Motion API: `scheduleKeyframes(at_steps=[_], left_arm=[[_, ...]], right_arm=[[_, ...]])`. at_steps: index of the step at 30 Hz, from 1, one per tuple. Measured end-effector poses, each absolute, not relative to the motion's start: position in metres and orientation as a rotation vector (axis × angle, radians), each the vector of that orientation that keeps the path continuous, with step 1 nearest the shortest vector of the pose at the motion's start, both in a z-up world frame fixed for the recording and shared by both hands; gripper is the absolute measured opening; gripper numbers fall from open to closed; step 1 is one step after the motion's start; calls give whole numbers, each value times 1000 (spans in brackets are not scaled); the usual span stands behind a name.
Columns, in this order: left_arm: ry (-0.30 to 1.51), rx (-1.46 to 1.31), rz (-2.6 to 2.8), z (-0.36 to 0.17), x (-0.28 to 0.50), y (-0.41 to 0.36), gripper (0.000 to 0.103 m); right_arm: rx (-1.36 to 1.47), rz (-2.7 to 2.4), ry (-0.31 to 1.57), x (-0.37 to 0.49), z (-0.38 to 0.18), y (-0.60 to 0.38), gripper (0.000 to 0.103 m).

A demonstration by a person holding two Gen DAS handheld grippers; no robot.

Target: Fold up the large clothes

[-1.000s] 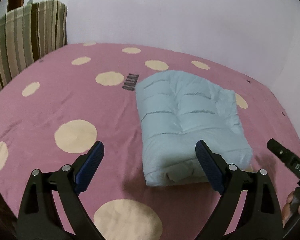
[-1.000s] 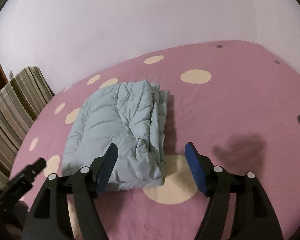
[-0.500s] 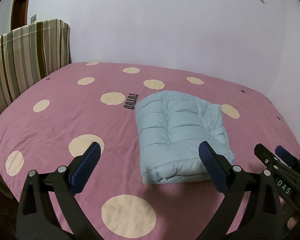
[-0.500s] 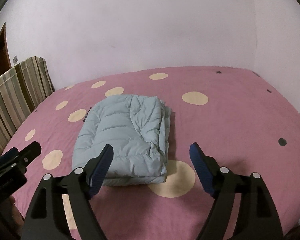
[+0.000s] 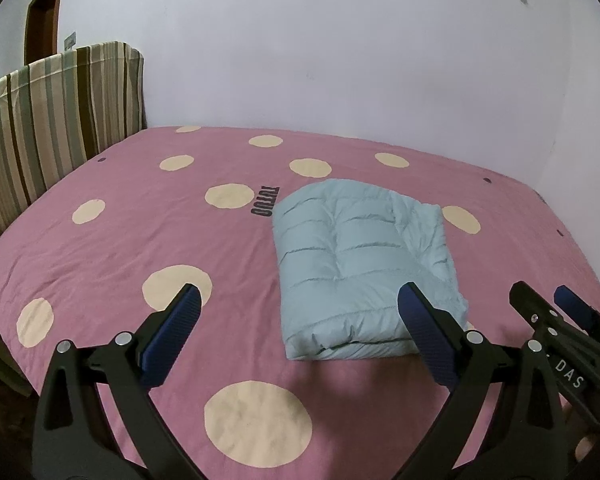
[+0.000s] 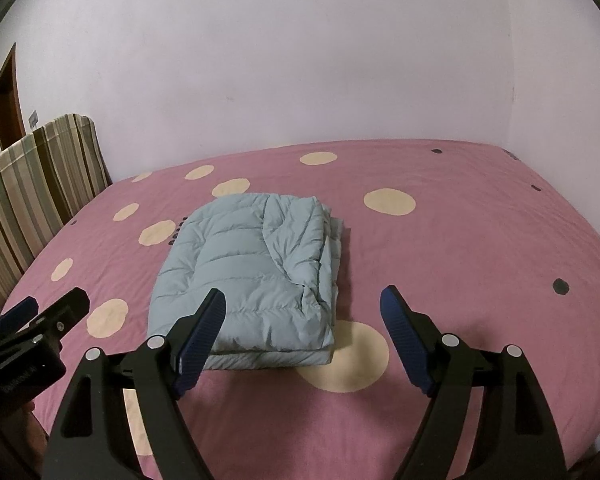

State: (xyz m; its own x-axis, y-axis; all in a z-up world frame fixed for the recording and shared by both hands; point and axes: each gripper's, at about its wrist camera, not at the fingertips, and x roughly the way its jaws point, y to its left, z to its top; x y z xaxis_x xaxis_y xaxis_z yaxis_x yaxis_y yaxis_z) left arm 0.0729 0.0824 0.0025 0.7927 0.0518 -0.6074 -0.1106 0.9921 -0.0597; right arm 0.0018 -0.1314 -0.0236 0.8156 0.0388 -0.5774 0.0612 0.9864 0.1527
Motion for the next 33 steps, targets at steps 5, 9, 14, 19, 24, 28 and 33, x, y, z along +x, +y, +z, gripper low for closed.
scheduleKeyframes(at_steps=[5, 9, 14, 19, 24, 28, 33], left_arm=[[656, -99, 85, 1, 72, 82, 99], [654, -101, 88, 1, 71, 82, 99], [658, -102, 85, 0, 70, 82, 99], [656, -104, 79, 0, 70, 82, 99], [657, -104, 76, -1, 69, 81, 99], [658, -108, 76, -2, 69, 82, 99], [656, -105, 78, -2, 69, 82, 99]], right_arm=[[169, -12, 618, 1, -24, -132, 78], [167, -11, 613, 0, -23, -130, 78], [161, -11, 607, -1, -23, -129, 78], [159, -10, 606, -1, -22, -129, 78], [159, -8, 607, -1, -23, -130, 78], [160, -8, 606, -1, -23, -129, 78], [160, -10, 606, -1, -23, -129, 78]])
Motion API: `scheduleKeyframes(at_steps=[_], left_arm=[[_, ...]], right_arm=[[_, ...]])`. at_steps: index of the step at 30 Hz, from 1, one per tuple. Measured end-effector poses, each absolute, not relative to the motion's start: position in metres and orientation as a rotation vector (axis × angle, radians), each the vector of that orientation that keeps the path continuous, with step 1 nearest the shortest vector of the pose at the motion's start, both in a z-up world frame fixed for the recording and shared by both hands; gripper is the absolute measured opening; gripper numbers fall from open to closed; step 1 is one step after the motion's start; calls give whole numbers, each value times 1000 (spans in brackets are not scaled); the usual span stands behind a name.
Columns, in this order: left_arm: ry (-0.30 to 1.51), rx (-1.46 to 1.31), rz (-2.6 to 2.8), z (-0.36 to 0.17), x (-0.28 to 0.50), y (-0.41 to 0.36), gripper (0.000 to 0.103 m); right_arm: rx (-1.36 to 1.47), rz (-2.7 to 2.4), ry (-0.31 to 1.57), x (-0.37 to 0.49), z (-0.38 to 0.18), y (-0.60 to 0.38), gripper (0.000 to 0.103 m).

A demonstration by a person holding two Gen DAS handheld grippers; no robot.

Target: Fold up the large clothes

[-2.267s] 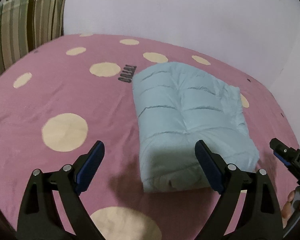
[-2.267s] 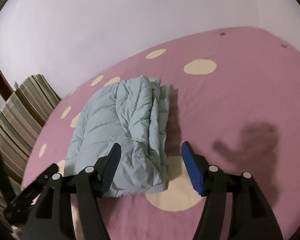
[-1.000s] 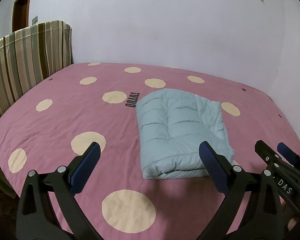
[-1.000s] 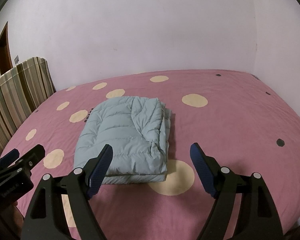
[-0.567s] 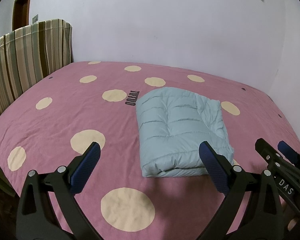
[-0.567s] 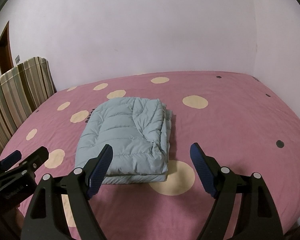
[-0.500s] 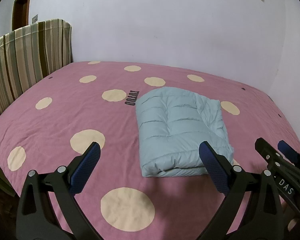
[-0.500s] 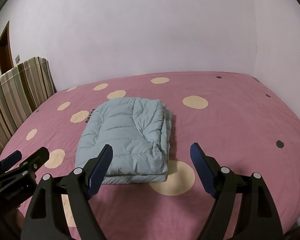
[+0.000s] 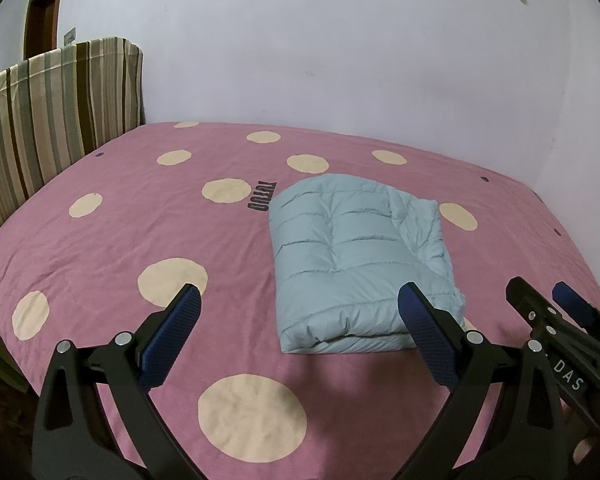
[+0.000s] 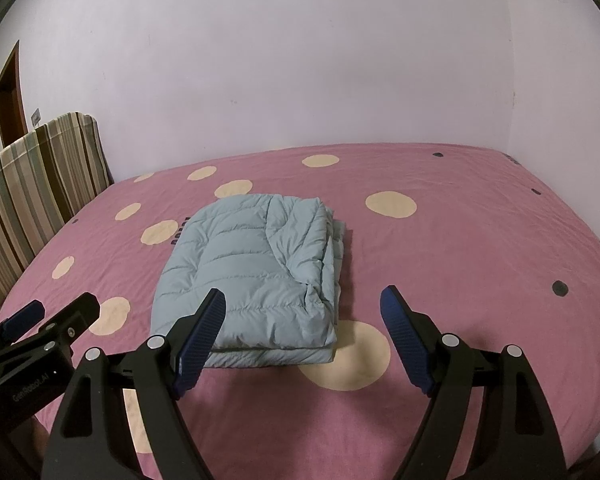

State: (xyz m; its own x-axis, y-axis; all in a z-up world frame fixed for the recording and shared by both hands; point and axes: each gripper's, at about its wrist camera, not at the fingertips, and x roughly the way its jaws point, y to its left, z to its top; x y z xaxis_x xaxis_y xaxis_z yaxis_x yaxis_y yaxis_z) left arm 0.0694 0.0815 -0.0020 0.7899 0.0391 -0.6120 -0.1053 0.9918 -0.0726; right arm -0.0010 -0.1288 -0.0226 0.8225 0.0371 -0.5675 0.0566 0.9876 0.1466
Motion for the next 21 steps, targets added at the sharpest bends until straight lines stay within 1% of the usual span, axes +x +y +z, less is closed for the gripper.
scheduleKeyframes(at_steps=[21], left_arm=[[663, -104, 56, -5, 71, 81, 99]], right_arm=[[157, -7, 612, 0, -24, -128, 78]])
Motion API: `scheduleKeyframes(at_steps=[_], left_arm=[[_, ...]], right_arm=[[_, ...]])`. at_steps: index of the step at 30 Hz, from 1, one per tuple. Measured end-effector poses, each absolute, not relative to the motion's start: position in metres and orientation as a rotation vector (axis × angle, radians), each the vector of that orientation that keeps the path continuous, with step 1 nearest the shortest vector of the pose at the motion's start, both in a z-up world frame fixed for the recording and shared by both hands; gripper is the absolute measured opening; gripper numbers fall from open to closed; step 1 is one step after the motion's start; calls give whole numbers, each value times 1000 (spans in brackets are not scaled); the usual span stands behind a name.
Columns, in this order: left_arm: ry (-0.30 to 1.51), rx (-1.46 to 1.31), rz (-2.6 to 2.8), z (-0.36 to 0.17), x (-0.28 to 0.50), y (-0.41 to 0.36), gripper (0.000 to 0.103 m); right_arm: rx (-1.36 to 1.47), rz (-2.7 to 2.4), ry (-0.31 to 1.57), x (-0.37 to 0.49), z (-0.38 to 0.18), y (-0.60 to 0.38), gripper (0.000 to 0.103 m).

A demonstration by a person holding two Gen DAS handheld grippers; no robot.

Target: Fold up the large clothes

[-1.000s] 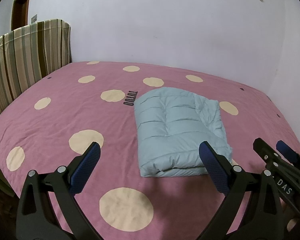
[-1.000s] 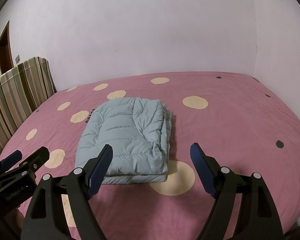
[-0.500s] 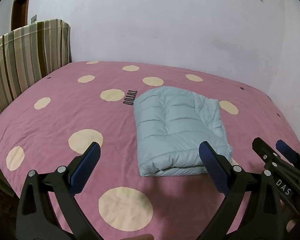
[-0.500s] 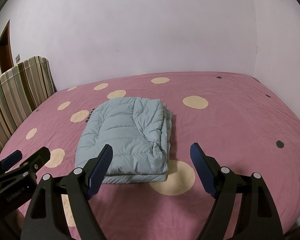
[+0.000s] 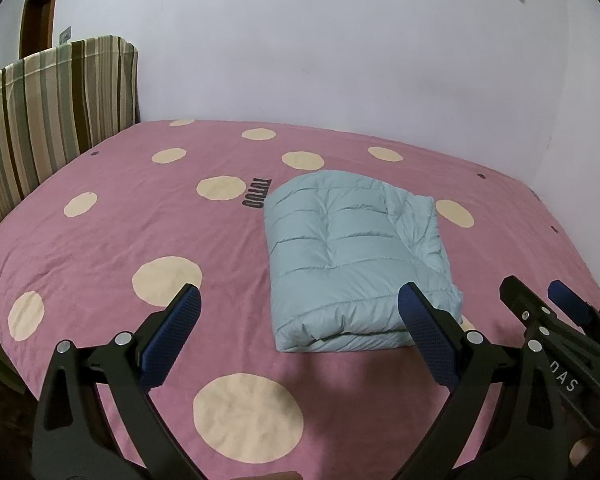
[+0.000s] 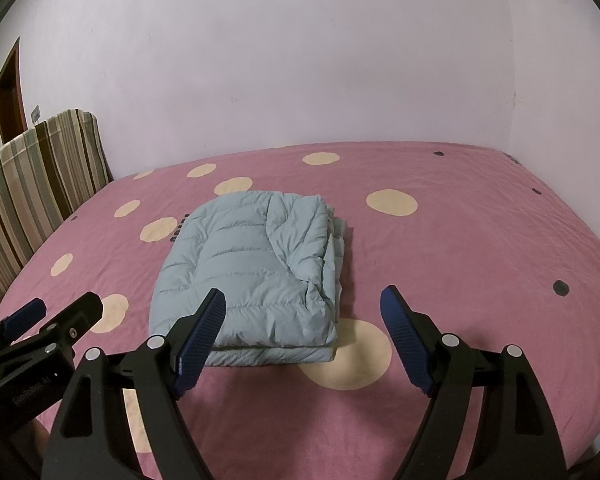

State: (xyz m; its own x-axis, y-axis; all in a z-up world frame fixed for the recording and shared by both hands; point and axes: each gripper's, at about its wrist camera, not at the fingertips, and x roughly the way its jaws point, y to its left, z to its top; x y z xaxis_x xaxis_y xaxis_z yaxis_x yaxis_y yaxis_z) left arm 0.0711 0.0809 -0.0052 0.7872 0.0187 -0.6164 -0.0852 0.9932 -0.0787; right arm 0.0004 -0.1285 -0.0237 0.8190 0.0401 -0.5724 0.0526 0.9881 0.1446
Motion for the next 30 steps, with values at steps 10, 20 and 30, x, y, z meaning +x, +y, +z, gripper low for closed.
scheduleKeyframes(at_steps=[10, 20, 30], left_arm=[[666, -96, 51, -8, 74, 78, 99], [688, -112, 34, -16, 85, 80, 101], [731, -101, 90, -34, 117, 91, 101]], right_arm=[[157, -5, 617, 1, -26, -129, 78], [152, -2, 638, 12, -36, -134, 78], [176, -31, 669, 36, -53, -159, 78]])
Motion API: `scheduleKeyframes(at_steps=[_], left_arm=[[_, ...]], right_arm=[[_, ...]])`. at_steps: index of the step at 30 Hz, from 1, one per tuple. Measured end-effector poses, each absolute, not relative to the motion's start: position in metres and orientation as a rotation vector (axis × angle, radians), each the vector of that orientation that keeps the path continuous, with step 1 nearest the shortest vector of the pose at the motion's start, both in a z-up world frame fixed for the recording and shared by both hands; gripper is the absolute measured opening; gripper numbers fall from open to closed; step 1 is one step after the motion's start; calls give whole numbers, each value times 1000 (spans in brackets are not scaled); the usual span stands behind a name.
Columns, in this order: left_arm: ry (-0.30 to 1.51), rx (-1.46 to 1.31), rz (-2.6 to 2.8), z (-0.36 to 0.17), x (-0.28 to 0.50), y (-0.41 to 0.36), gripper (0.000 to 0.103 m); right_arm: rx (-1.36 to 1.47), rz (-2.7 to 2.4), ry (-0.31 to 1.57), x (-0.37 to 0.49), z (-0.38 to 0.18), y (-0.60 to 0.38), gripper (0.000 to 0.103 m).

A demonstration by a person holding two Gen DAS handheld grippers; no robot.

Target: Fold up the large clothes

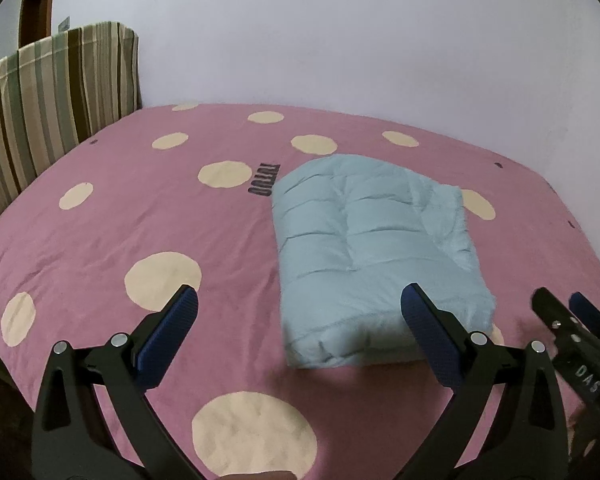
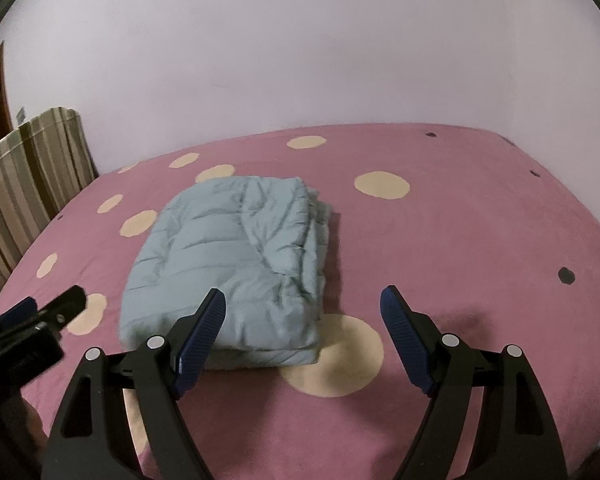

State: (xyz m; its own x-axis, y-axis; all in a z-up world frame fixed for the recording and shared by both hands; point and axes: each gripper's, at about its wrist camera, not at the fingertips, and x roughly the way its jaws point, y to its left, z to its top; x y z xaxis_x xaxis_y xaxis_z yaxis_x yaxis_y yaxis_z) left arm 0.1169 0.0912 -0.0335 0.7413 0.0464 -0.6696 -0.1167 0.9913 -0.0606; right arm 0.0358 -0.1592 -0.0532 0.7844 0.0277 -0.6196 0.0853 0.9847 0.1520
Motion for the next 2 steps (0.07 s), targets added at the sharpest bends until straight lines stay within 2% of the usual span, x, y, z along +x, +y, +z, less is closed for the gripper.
scheduleKeyframes(at_steps=[2], left_arm=[[746, -95, 102, -38, 126, 96, 101]], right_arm=[[182, -47, 681, 43, -59, -168, 78]])
